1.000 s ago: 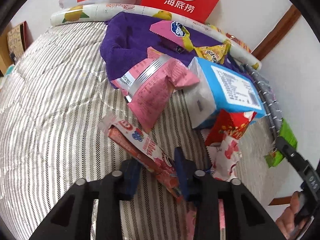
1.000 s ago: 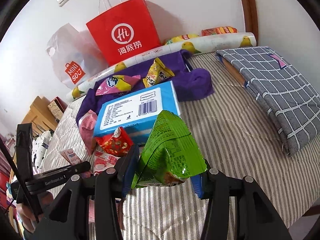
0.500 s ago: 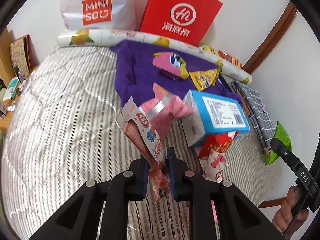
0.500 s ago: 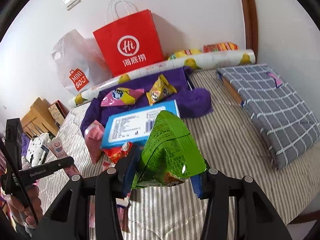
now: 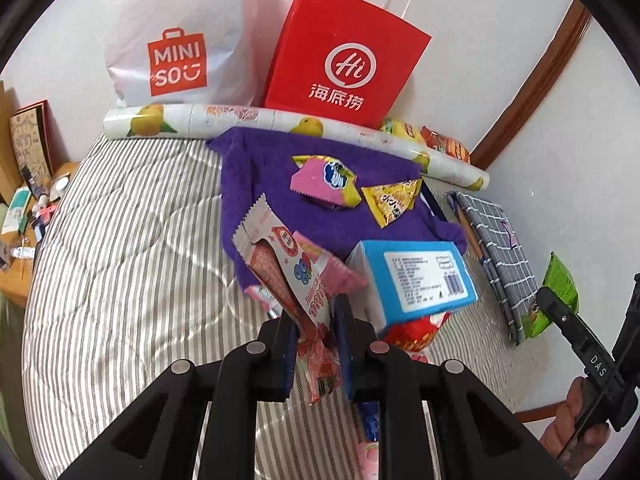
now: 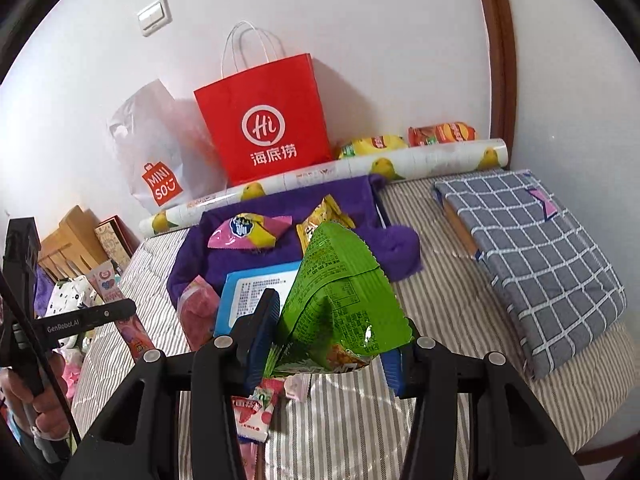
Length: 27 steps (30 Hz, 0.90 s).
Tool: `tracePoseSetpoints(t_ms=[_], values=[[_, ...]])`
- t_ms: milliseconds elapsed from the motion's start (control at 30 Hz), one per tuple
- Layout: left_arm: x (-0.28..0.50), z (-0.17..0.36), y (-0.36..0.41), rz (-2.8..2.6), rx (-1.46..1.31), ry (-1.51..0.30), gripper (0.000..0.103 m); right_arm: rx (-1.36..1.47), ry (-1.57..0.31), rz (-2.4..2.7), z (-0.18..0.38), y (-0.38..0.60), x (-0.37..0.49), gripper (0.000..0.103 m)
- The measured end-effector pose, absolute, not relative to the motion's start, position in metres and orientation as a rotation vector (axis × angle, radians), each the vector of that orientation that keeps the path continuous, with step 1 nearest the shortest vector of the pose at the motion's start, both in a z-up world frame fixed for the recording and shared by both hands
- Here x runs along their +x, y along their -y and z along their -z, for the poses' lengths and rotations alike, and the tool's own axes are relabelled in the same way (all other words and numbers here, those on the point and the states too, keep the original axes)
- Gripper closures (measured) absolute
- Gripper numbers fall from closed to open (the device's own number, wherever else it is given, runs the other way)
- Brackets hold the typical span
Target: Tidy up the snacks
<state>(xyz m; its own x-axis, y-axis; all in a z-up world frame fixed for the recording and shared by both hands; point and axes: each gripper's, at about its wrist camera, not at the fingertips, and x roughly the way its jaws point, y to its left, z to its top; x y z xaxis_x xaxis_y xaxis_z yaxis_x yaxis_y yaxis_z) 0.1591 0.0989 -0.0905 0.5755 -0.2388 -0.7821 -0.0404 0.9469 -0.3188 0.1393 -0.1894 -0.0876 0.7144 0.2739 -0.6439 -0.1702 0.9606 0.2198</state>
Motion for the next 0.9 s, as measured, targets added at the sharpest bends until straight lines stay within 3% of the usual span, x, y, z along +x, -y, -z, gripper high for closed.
tracePoseSetpoints(t_ms=[900], values=[[0.250,0.056,-0.063,0.178,-0.220,-0.905,0.086,0.106,-0.684,-0.283,0.061,0.170,0.224,0.057]])
